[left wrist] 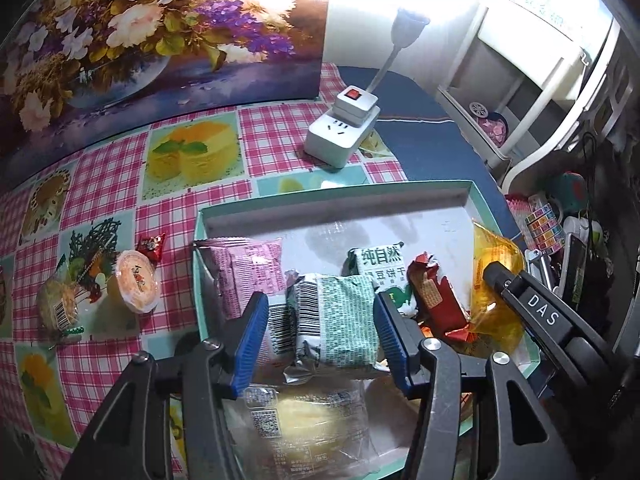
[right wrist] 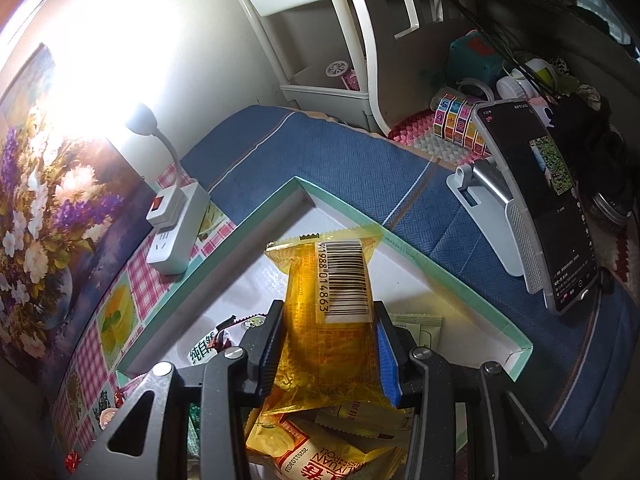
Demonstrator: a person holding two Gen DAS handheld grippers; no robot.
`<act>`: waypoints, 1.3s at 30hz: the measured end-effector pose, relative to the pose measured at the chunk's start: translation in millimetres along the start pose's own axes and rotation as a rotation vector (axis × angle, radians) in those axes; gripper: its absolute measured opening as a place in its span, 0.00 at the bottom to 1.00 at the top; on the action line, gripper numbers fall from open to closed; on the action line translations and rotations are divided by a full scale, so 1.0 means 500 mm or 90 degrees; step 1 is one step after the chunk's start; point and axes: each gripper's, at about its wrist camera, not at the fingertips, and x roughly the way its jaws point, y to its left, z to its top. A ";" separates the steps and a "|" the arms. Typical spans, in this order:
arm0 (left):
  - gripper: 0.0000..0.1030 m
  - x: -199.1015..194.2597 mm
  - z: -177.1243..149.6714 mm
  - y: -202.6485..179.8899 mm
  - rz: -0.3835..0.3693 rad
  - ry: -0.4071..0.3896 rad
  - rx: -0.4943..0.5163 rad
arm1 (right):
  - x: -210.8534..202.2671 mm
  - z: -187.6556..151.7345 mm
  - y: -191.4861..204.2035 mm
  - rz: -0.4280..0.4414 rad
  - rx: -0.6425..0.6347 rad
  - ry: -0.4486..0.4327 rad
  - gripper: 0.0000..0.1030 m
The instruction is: Organize snacks
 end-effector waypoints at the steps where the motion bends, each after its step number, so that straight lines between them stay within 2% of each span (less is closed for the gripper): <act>1: 0.61 -0.001 0.000 0.003 0.003 -0.002 -0.003 | 0.001 0.000 0.001 -0.002 -0.001 0.002 0.44; 7: 0.62 -0.005 0.003 0.026 0.018 -0.004 -0.029 | 0.002 0.001 0.005 -0.011 -0.010 0.003 0.44; 9: 0.62 -0.005 0.003 0.036 0.025 -0.004 -0.043 | 0.002 0.001 0.006 -0.015 -0.012 0.002 0.47; 11: 0.63 -0.006 0.004 0.047 0.031 -0.004 -0.057 | 0.000 0.002 0.005 -0.018 -0.012 0.000 0.54; 14: 0.63 -0.007 0.005 0.067 0.043 -0.005 -0.085 | -0.002 0.003 0.006 -0.022 -0.014 -0.003 0.57; 15: 0.65 -0.007 0.005 0.073 0.047 -0.005 -0.092 | -0.003 0.003 0.007 -0.022 -0.015 -0.003 0.58; 16: 0.72 -0.007 0.006 0.082 0.052 -0.005 -0.103 | -0.003 0.003 0.007 -0.023 -0.016 -0.003 0.62; 18: 0.79 -0.009 0.006 0.098 0.054 -0.008 -0.123 | -0.002 0.003 0.008 -0.021 -0.019 -0.002 0.66; 22: 0.79 -0.016 0.006 0.127 0.060 -0.013 -0.156 | -0.001 0.001 0.016 -0.022 -0.030 -0.001 0.72; 28: 0.84 -0.027 0.002 0.192 0.085 -0.022 -0.230 | -0.011 -0.001 0.036 -0.013 -0.050 -0.010 0.82; 34: 0.84 -0.038 -0.013 0.268 0.104 -0.029 -0.316 | -0.023 -0.011 0.065 -0.007 -0.076 -0.018 0.83; 37: 0.84 -0.044 -0.021 0.298 0.117 -0.033 -0.350 | -0.034 -0.019 0.088 0.005 -0.095 -0.024 0.93; 39: 0.84 -0.050 -0.027 0.317 0.124 -0.039 -0.373 | -0.043 -0.026 0.109 0.014 -0.117 -0.029 0.93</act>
